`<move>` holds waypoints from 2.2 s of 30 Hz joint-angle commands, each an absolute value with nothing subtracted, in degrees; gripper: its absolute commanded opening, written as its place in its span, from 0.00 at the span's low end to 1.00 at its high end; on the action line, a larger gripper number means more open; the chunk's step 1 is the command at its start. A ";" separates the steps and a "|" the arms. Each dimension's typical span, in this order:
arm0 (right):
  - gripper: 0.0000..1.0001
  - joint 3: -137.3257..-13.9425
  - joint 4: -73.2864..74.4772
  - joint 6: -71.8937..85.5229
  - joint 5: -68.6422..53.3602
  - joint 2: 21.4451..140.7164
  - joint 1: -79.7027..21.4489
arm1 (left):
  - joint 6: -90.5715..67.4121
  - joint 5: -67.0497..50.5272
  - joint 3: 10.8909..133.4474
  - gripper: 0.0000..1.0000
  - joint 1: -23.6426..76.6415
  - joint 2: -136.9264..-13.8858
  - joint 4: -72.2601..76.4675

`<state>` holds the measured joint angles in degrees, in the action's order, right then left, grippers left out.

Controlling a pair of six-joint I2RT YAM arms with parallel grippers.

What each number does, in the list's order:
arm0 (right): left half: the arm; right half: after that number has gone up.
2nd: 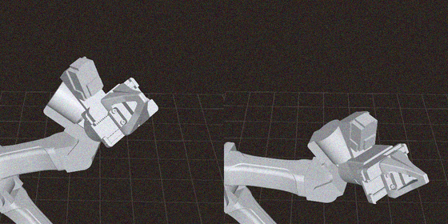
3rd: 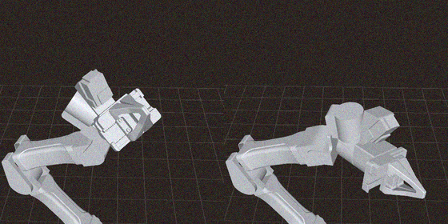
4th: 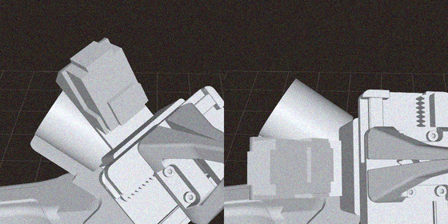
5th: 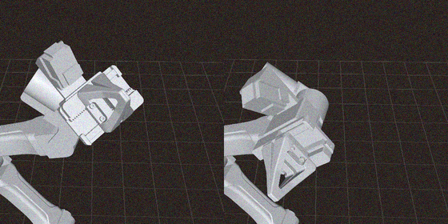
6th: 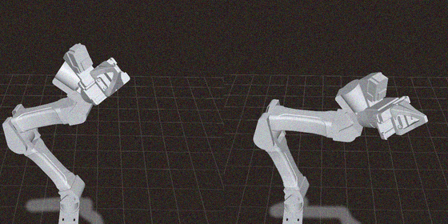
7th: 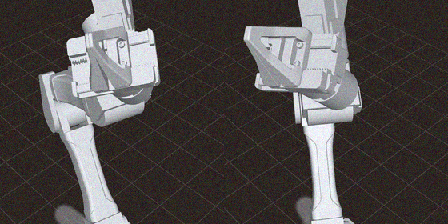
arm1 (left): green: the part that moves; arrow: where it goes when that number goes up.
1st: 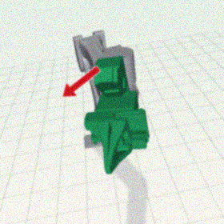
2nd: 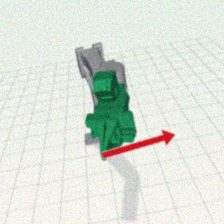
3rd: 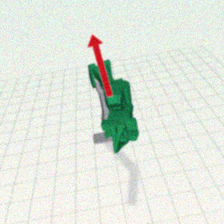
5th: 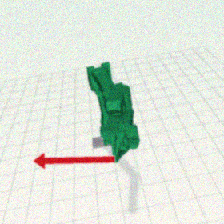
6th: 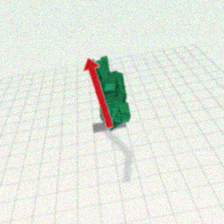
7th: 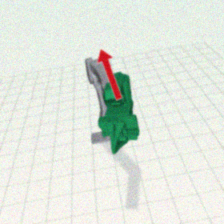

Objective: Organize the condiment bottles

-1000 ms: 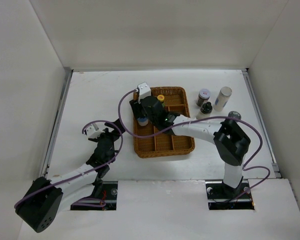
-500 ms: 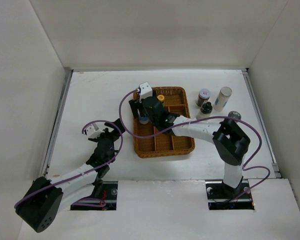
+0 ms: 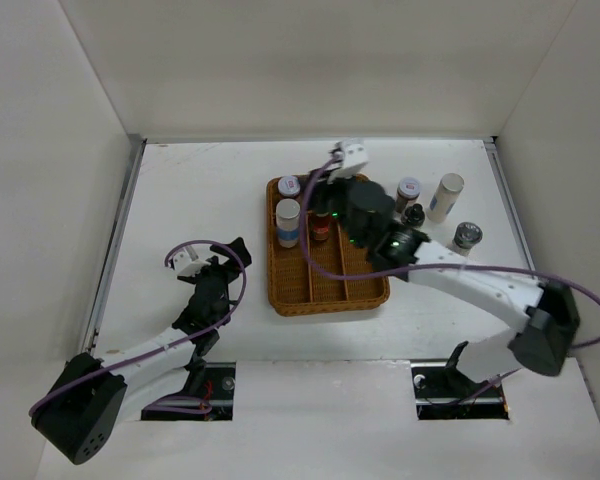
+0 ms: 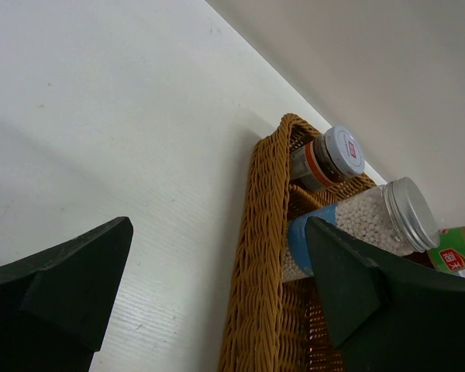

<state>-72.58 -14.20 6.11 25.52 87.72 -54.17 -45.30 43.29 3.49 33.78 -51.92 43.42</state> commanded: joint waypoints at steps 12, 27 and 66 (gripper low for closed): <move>0.87 -45.26 7.11 23.90 31.66 59.66 -25.19 | -45.88 42.36 3.51 0.96 34.58 -51.50 45.26; 0.94 -51.32 -0.08 23.47 26.02 80.85 -17.54 | -45.88 42.36 3.78 0.96 34.76 -52.38 45.26; 0.53 -66.01 -4.31 22.85 23.73 88.06 -60.95 | -46.32 41.92 3.69 0.96 33.26 -53.27 45.53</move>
<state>-62.19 2.50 22.35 22.72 87.66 -61.08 -45.56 42.57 3.49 33.65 -54.02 43.33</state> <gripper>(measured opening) 0.688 0.960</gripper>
